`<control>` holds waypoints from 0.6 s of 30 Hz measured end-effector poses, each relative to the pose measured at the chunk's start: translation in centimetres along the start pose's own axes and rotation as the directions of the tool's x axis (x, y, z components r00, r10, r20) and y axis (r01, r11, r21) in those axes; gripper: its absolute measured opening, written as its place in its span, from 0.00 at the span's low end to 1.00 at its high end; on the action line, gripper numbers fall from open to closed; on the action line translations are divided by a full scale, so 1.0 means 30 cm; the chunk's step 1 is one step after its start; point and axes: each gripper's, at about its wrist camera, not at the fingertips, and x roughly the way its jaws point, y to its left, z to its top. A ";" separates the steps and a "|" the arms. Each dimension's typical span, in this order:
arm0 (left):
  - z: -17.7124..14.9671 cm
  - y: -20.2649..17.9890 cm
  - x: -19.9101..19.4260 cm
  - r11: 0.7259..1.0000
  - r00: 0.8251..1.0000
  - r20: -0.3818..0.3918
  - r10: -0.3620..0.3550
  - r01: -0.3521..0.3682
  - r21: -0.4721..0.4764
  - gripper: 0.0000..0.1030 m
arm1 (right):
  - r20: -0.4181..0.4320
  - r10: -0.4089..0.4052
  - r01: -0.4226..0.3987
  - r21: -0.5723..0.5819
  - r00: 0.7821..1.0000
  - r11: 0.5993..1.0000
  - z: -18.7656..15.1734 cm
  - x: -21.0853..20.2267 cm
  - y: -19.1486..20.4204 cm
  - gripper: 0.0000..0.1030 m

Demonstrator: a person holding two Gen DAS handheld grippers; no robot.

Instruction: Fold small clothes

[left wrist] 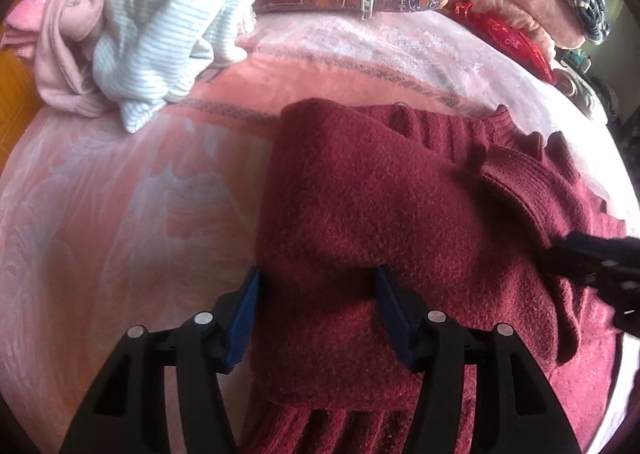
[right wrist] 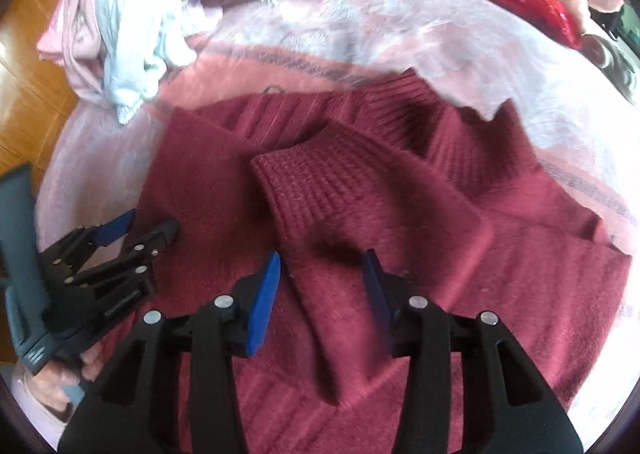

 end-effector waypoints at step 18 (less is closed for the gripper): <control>0.002 -0.014 -0.001 1.000 1.000 0.023 0.022 -0.022 -0.006 0.56 | 0.082 0.071 -0.088 0.234 0.994 0.968 -0.116 -0.110 -0.300 0.06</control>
